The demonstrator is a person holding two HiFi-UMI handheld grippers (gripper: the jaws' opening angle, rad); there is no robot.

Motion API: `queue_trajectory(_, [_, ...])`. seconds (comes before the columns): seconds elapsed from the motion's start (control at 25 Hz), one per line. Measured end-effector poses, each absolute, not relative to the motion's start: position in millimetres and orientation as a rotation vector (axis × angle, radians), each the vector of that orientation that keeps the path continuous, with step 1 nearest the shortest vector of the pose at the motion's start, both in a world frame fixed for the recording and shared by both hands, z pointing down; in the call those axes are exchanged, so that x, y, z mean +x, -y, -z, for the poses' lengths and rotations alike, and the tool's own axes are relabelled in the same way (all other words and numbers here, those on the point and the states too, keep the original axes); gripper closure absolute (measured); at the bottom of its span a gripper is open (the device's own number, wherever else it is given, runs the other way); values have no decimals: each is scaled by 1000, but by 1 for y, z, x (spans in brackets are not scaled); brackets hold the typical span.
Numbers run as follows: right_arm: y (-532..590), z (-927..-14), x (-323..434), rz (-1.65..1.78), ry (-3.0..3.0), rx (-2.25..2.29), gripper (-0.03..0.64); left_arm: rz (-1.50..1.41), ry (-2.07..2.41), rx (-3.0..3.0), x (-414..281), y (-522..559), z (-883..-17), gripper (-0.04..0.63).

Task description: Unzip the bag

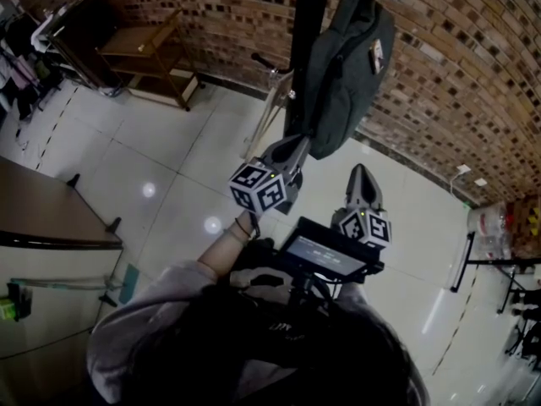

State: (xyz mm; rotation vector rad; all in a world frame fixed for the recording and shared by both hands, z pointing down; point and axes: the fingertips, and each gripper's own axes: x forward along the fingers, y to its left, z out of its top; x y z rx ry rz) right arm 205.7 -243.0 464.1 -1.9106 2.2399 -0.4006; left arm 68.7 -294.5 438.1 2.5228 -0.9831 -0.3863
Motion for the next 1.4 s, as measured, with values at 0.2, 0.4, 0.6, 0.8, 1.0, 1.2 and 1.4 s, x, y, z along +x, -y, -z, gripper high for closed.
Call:
queue_trajectory(0.2, [240,-465,209,397,-2231,-1924,618,363,989,2526,71,295,-449,586])
queue_trajectory(0.4, [239,-467,210,392,-2225,-1929,618,318,999,2514,75,298,-467,586])
queue_trajectory(0.6, [238,-465,210,398,-2220,-1936,618,295,989,2478,79,301,-482,585])
queue_trajectory(0.8, [235,-465,211,398,-2222,-1937,618,293,981,2485,80,302,-483,584])
queue_trajectory(1.0, [234,-463,211,392,-2218,-1923,618,288,979,2475,76,299,-476,583])
queue_trajectory(1.2, [234,-468,206,385,-2259,-1926,618,169,1079,2511,59,279,-480,584])
queue_trajectory(1.4, [240,-473,196,389,-2318,-1939,618,119,1181,2487,39,276,-489,584])
